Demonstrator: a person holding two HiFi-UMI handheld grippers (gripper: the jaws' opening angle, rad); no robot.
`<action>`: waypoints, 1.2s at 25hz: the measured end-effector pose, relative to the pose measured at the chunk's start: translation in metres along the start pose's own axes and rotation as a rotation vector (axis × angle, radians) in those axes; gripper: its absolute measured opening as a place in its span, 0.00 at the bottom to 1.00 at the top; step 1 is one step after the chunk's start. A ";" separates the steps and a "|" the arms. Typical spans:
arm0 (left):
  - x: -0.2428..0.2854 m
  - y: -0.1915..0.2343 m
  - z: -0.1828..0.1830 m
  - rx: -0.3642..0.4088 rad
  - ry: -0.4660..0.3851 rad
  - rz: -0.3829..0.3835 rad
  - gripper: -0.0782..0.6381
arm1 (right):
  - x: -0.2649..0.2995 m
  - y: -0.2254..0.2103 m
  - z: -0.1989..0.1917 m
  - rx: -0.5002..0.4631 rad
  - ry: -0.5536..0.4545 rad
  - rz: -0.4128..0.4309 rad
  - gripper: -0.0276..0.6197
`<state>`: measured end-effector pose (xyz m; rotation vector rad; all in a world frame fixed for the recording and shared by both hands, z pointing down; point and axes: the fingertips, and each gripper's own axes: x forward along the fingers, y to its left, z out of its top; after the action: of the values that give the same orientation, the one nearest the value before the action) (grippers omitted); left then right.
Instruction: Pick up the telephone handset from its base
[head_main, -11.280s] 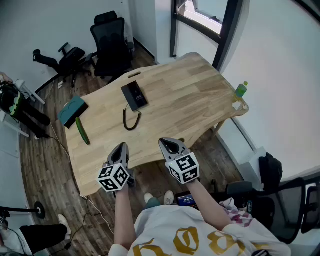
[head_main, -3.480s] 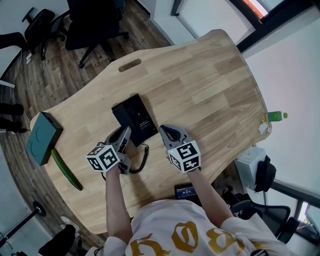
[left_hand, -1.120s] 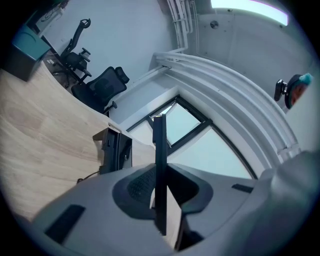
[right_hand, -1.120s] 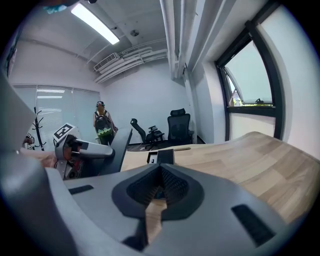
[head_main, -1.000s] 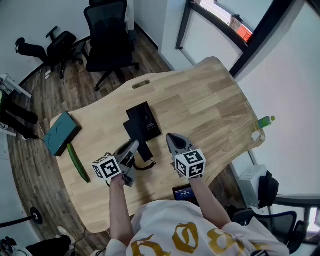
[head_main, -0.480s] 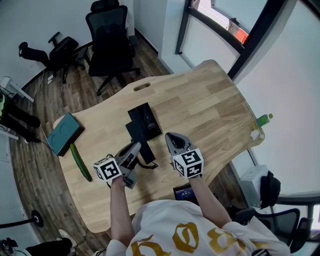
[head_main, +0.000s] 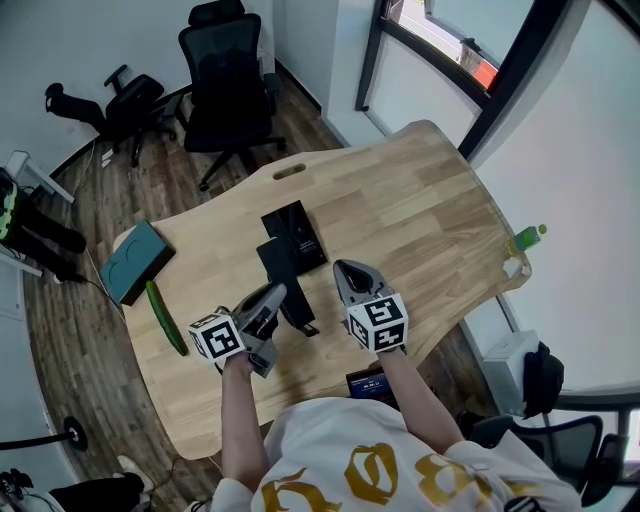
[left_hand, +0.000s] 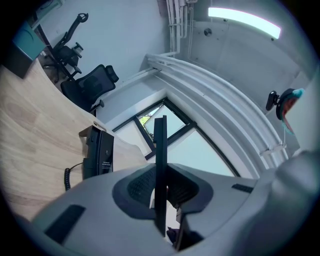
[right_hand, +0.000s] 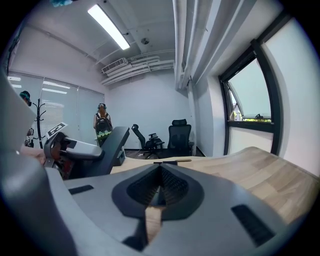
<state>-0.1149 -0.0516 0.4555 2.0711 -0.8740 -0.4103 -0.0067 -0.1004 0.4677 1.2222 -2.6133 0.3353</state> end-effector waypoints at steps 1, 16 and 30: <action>-0.001 -0.001 -0.001 0.001 -0.001 -0.001 0.21 | -0.001 0.001 0.000 0.002 -0.002 0.000 0.05; -0.007 -0.010 -0.004 0.001 -0.002 -0.034 0.21 | -0.011 0.008 0.007 0.002 -0.009 -0.009 0.05; -0.008 -0.006 -0.006 -0.024 -0.015 -0.043 0.21 | -0.015 0.004 -0.002 0.009 0.008 -0.018 0.05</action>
<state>-0.1147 -0.0401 0.4538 2.0705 -0.8307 -0.4580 -0.0004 -0.0861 0.4642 1.2439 -2.5950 0.3483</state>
